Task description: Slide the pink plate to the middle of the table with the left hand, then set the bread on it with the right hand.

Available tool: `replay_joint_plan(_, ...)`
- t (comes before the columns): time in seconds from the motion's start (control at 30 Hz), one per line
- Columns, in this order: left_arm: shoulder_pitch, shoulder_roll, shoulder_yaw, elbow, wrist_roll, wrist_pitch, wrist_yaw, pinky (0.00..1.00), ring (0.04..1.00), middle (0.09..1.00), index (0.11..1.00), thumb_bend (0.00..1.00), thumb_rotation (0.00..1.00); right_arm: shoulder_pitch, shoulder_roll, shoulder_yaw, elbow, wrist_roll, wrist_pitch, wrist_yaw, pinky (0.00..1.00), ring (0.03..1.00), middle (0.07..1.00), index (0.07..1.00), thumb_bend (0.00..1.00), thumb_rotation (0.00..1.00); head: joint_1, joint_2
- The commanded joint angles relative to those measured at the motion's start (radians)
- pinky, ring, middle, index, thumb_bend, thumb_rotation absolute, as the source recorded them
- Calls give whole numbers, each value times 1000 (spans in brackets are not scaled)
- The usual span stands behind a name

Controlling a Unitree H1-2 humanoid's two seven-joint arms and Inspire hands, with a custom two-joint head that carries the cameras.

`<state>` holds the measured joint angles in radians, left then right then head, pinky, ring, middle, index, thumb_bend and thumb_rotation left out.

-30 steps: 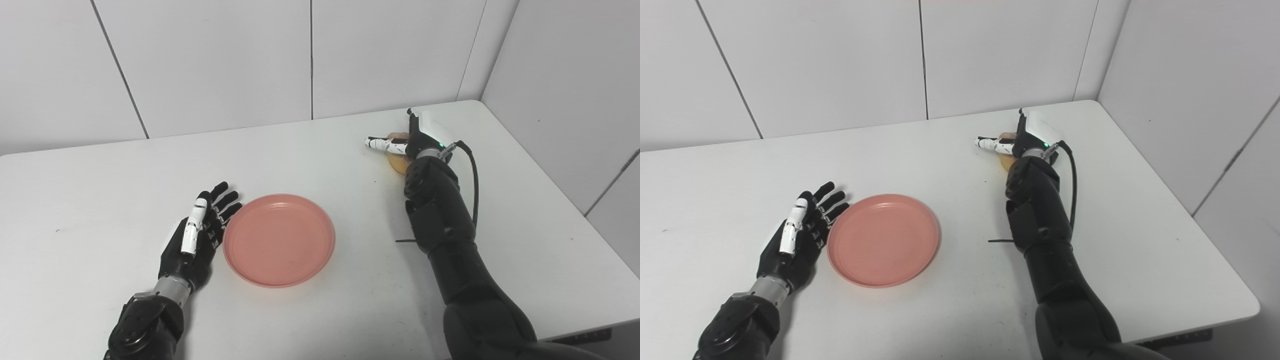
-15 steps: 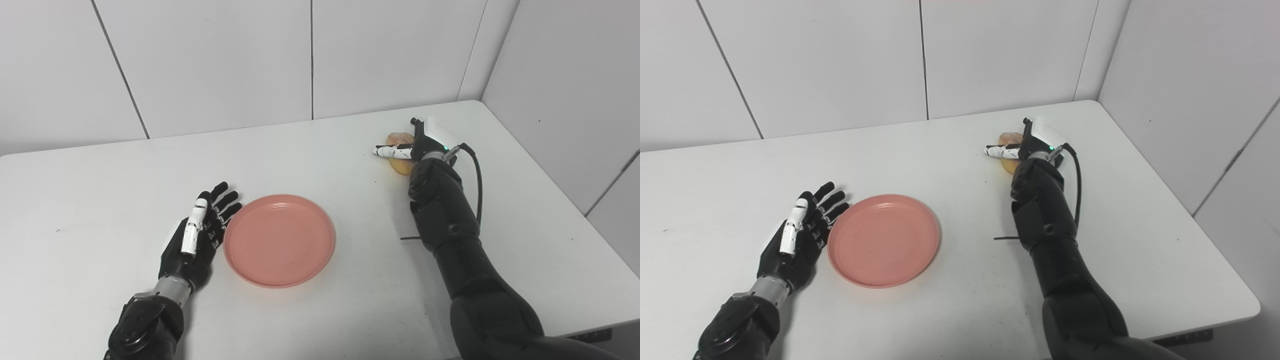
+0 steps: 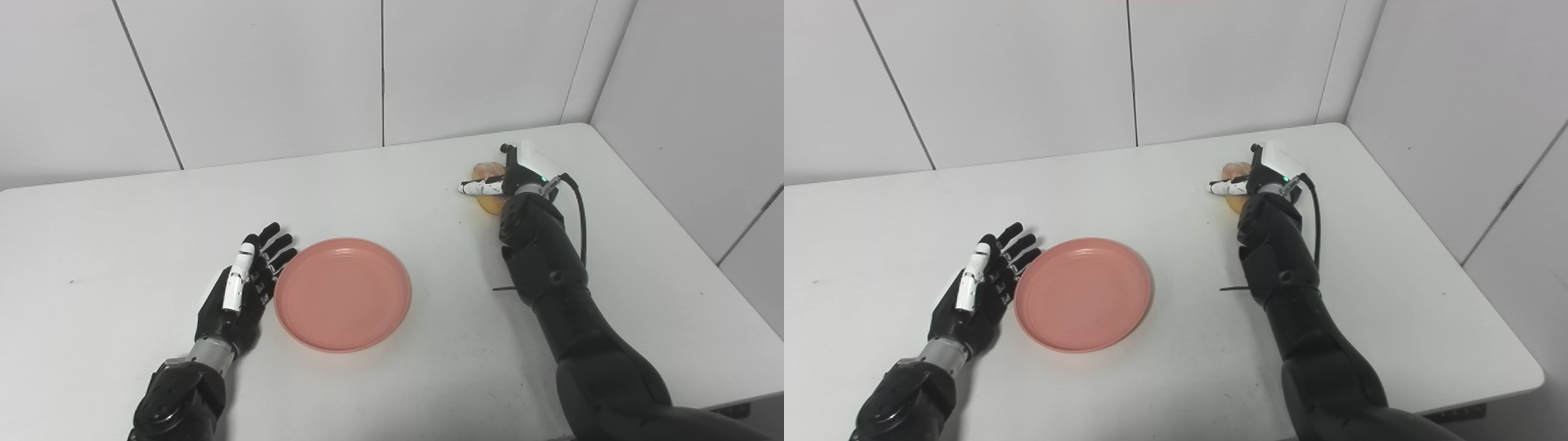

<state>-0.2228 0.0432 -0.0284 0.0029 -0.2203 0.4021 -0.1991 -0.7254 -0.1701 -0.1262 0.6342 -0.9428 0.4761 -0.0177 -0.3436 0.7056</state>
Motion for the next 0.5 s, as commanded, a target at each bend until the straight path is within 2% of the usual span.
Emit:
replay_joint_plan(0.0, 8, -1, -6, 2, -4, 42, 0, 901, 892, 901, 896, 352, 1000, -51, -16, -5, -17, -3, -6, -19, 410, 530, 638, 758, 867, 298, 1, 0)
replay_joint_plan(0.1, 8, -1, -5, 3, -8, 41, -2, 903, 894, 902, 897, 350, 1000, -49, -24, 14, -19, -36, -6, 16, 382, 505, 607, 698, 874, 296, 0, 0)
replay_joint_plan(0.2, 8, -1, -5, 3, -9, 41, -3, 901, 894, 902, 896, 352, 1000, -52, -32, 32, 4, -60, -6, 8, 361, 479, 572, 639, 872, 289, 0, 0)
replay_joint_plan(0.23, 8, -1, -4, 4, -9, 42, -3, 902, 894, 902, 896, 352, 1000, -51, -35, 39, 11, -60, -6, -1, 320, 407, 499, 551, 831, 246, 0, 0)
replay_joint_plan(0.33, 8, -1, -5, 4, -8, 40, -4, 900, 894, 903, 897, 350, 1000, -52, -37, 41, 14, -64, -6, 0, 285, 350, 437, 488, 563, 157, 0, 1)
replay_joint_plan(0.47, 8, 0, -6, 4, -9, 37, -7, 899, 893, 903, 897, 349, 1000, -56, -33, 26, 1, -90, -6, 35, 286, 353, 438, 485, 527, 143, 1, 1)
